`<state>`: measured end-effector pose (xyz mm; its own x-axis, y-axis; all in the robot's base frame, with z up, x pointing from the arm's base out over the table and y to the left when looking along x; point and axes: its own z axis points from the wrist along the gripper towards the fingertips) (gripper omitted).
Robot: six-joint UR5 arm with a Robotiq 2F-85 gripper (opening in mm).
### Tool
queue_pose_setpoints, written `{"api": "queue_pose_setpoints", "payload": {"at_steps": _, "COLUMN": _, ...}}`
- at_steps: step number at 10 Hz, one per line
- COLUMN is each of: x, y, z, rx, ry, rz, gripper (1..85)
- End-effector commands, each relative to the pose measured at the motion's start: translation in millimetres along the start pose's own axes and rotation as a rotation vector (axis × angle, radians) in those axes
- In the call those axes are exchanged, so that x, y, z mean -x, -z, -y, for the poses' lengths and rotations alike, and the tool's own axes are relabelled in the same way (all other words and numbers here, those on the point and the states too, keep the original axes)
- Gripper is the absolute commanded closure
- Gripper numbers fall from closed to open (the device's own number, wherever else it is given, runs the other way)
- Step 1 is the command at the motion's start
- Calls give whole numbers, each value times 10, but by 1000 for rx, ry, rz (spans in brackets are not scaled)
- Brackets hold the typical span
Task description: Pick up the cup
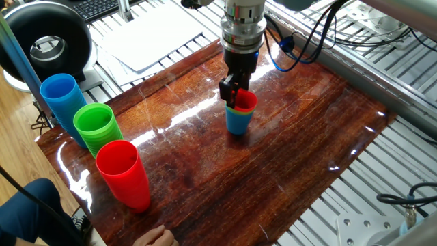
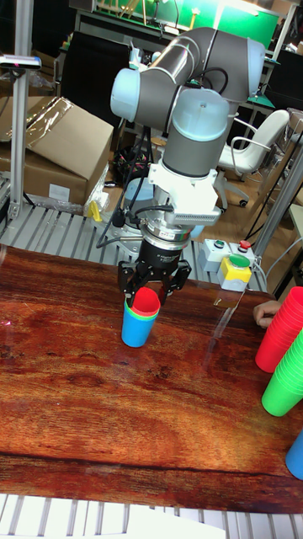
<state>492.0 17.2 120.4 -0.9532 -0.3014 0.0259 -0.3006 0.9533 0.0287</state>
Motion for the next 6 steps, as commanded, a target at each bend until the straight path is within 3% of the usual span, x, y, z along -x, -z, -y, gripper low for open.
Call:
{"api": "queue_pose_setpoints", "payload": {"at_steps": 1, "x": 35, "y": 17, "z": -26, "rx": 16, "ry": 1, "rz": 13, "gripper": 253}}
{"api": "queue_pose_setpoints", "payload": {"at_steps": 3, "x": 44, "y": -6, "z": -47, "rx": 25, "ry": 4, "rz": 14, "gripper": 237}}
{"api": "queue_pose_setpoints", "payload": {"at_steps": 5, "x": 90, "y": -46, "z": -61, "rx": 33, "ry": 21, "rz": 30, "gripper": 107}}
{"api": "queue_pose_setpoints", "payload": {"at_steps": 6, "x": 103, "y": -62, "z": -50, "rx": 30, "ry": 23, "rz": 34, "gripper": 100}}
